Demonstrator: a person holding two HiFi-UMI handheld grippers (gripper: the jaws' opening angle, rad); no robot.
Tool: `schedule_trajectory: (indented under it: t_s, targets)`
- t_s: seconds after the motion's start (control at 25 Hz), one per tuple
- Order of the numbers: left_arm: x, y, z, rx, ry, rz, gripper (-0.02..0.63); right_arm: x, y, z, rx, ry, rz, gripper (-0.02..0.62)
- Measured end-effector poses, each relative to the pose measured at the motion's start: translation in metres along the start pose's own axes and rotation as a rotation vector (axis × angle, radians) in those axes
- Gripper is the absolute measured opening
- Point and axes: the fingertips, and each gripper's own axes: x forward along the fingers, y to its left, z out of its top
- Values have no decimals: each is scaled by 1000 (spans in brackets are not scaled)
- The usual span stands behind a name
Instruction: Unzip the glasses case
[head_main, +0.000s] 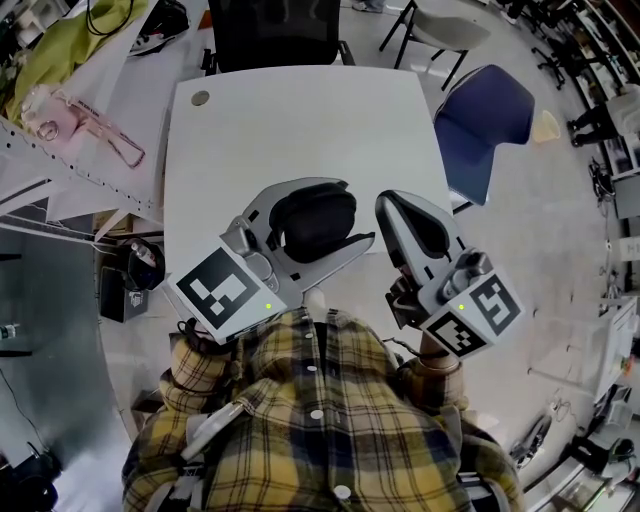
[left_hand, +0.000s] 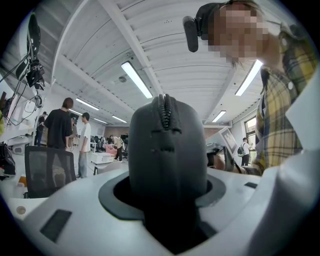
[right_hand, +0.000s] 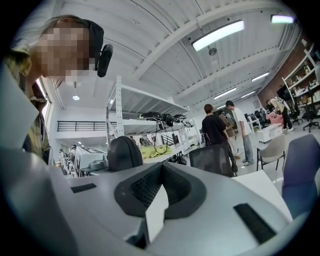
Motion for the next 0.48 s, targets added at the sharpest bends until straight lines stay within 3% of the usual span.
schedule_trajectory:
  t_s: [0.48]
  targets:
    - [-3, -3, -1, -1, -3, 6, 247, -1, 4, -3, -3, 10, 12, -2]
